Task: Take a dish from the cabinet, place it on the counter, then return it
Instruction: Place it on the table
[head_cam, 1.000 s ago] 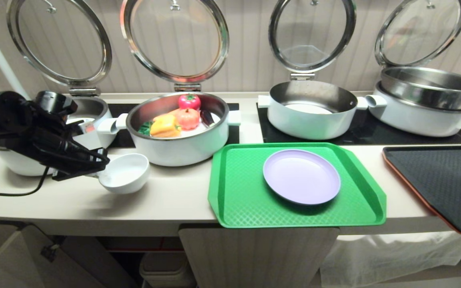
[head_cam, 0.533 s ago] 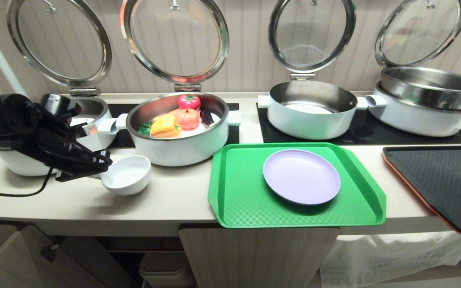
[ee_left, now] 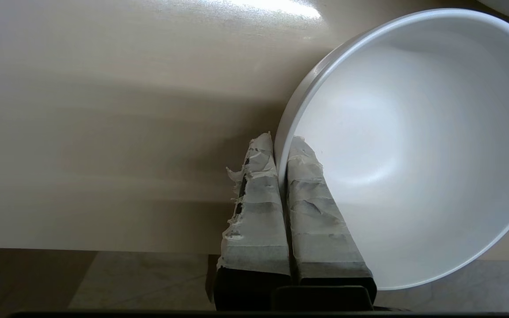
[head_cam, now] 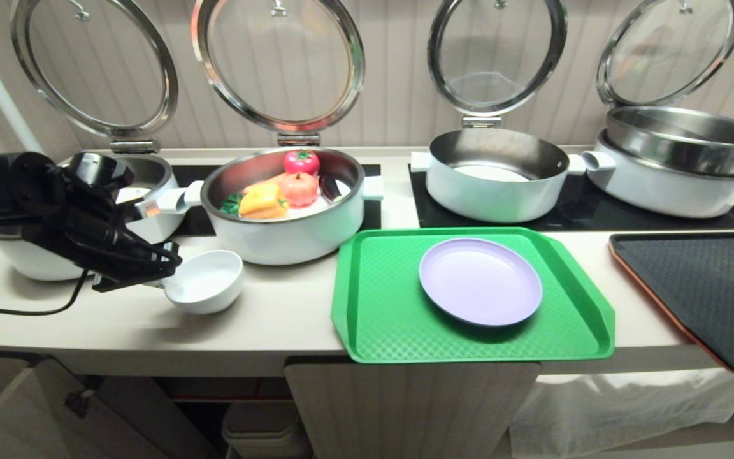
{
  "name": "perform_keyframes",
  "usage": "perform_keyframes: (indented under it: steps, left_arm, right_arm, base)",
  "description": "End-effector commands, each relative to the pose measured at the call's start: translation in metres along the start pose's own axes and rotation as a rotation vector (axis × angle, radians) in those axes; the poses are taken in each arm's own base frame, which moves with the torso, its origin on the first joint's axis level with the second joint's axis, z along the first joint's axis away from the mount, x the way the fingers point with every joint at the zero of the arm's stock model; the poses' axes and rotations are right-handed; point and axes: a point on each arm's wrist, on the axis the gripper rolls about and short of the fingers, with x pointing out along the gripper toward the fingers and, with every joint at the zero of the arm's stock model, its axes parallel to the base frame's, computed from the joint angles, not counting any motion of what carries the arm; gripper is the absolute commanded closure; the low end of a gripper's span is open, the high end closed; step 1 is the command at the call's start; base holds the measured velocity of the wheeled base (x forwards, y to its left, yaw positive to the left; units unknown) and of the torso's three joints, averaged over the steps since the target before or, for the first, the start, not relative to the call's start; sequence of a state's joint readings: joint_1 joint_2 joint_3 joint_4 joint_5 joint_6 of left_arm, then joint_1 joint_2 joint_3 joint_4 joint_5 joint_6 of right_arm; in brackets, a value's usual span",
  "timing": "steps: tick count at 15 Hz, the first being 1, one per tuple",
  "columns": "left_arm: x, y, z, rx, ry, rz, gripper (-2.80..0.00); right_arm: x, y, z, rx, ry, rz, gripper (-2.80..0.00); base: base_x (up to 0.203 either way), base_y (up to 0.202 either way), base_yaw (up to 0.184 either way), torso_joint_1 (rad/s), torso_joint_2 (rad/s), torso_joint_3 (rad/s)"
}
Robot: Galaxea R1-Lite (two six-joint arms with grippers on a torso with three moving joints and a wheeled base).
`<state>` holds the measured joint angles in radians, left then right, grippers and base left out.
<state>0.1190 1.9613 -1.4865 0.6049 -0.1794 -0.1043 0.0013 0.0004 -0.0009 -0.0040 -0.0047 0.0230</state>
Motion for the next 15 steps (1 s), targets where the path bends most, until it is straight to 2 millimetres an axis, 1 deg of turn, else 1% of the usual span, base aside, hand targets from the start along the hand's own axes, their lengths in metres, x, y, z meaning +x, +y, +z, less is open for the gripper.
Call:
perform_keyframes:
  steps: [1, 6, 7, 12, 15]
  left_arm:
    - [0.0011, -0.0006, -0.0008, -0.001, 0.007, -0.002, 0.0]
    - [0.003, -0.0003, -0.0006, -0.003, 0.01, -0.002, 0.0]
    - [0.0042, -0.0001, -0.0004, -0.003, 0.011, -0.002, -2.8]
    - [0.0084, 0.0007, -0.0004, -0.006, 0.02, -0.001, -2.8]
    - [0.0066, -0.0016, 0.0008, -0.003, 0.006, -0.012, -2.8]
  right_arm:
    - [0.0, 0.0, 0.0003, 0.0, 0.0, 0.0, 0.0]
    - [0.0, 0.0, 0.0003, 0.0, 0.0, 0.0, 0.0]
    - [0.0001, 0.0, 0.0001, 0.0, 0.001, 0.0, 0.0]
    - [0.0, 0.0, 0.0003, 0.0, 0.0, 0.0, 0.0]
    - [0.0001, 0.0, 0.0002, 0.0, 0.0, 0.0, 0.0]
  base:
    - [0.0, 0.0, 0.0, 0.0, 0.0, 0.0]
    - [0.0, 0.0, 0.0, 0.0, 0.0, 0.0]
    - [0.0, 0.0, 0.0, 0.0, 0.0, 0.0]
    - [0.0, 0.0, 0.0, 0.0, 0.0, 0.0]
    - [0.0, 0.0, 0.0, 0.0, 0.0, 0.0]
